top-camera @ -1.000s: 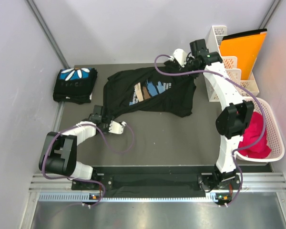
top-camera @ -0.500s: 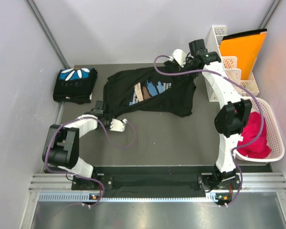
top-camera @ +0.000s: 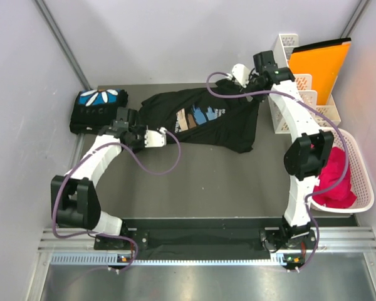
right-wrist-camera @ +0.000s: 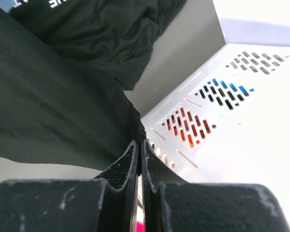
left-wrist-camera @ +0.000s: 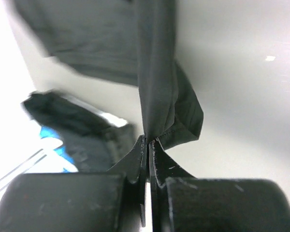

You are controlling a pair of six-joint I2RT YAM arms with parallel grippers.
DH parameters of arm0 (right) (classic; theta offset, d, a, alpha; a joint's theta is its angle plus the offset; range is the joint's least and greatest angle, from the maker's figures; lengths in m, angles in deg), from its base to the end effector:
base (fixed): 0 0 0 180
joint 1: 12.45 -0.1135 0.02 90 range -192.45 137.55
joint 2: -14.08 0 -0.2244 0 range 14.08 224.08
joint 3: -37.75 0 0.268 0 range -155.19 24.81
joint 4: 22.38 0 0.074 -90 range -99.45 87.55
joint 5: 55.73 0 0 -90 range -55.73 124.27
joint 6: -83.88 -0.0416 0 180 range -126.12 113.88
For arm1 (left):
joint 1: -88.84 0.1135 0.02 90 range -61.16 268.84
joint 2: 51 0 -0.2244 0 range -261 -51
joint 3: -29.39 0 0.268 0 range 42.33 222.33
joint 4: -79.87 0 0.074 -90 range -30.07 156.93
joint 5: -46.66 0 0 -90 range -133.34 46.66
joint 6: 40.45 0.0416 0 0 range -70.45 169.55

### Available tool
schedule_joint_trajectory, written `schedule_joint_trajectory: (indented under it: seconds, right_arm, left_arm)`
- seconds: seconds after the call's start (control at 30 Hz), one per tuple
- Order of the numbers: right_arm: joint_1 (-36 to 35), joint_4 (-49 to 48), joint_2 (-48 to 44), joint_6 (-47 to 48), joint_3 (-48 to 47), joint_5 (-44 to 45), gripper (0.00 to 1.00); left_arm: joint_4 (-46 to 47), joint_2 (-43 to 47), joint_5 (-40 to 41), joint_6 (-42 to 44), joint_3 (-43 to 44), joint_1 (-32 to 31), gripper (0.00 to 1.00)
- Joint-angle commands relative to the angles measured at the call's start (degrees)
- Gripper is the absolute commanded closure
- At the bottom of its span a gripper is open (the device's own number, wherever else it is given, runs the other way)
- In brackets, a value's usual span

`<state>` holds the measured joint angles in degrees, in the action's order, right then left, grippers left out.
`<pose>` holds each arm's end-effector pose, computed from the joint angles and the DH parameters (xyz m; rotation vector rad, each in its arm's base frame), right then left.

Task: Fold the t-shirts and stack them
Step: Flatten the tshirt out

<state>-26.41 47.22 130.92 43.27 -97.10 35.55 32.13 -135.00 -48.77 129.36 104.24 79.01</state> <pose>0.4350 0.1072 0.3060 -1.3014 2.1276 -0.2909 0.3187 -0.0592 0.1974 1.8548 1.8146 0.3415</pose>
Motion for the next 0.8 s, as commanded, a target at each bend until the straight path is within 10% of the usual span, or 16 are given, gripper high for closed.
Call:
schedule_joint_trajectory:
  seconds: [0.0, 0.77]
  right_arm:
    - [1.6, -2.0, -7.0, 1.8, 0.4, 1.6, 1.00]
    - [6.4, -27.7, -34.0, 10.0, 19.0, 9.0, 1.00]
  left_arm:
    - [-2.4, 4.5, -2.1, -1.9, 3.3, 0.4, 1.00]
    - [15.7, 10.0, -2.1, 0.5, 7.3, 7.0, 1.00]
